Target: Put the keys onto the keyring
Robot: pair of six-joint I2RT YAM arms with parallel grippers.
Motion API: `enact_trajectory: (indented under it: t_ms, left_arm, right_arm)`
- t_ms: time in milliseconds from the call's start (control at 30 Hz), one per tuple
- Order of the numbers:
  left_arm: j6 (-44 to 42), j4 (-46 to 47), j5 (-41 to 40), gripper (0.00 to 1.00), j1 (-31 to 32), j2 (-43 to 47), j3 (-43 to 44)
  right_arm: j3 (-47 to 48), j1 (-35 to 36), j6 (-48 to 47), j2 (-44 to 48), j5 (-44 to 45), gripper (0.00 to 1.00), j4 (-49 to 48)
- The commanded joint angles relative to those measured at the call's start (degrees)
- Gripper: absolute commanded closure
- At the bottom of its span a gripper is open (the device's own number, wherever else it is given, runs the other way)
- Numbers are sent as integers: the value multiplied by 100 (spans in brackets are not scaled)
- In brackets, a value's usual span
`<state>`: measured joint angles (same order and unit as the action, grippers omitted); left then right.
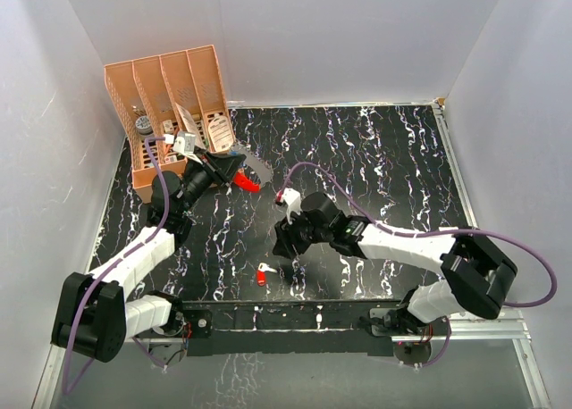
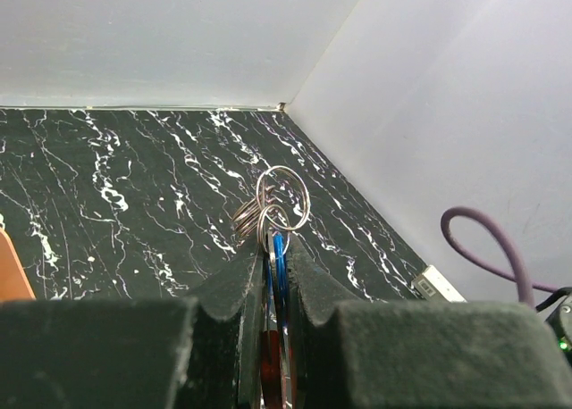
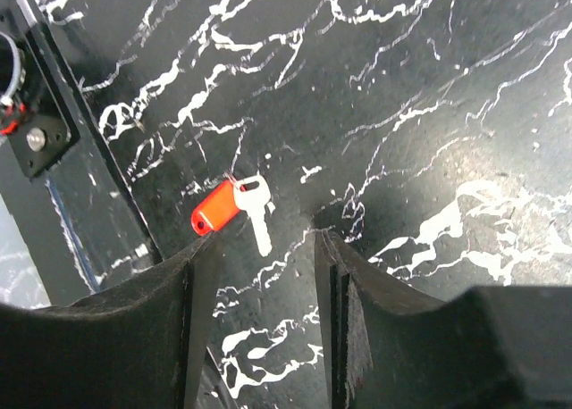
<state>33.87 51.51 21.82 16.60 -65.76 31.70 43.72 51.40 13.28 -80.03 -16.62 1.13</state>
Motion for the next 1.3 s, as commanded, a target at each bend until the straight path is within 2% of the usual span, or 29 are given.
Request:
enact_trajectory:
  t_ms: [0,167,467,700,933,1133,1267]
  left_arm:
    - [-29,193,-38,100,-34,272,-23]
    - [-16,208,-38,100,-43,291,-53]
    - [5,237,-47,100,-38,290,-68]
    - [-10,203,-51,100,-50,349,-83]
    - [-9,185,-55,100,-68,370,-87]
    - [-1,224,-55,100,-78,350,-94]
    - [14,233,-56,100,-76,359,-103]
  right_arm:
    - [-281,19,-204,5,-181,57,-597]
    - [-358,175,-396,-172,64,56,-768]
    - [-843,246,-325,-380,473,55,-1713]
    - [-1564,248,-414,-24,253,56,-2889]
    - [-1893,248,-696,244,198,55,-3569]
    - [-1989,248,-1420,-158,-327,55,-4157]
    - [-2173,248,-1695,-635,-811,56,-4980]
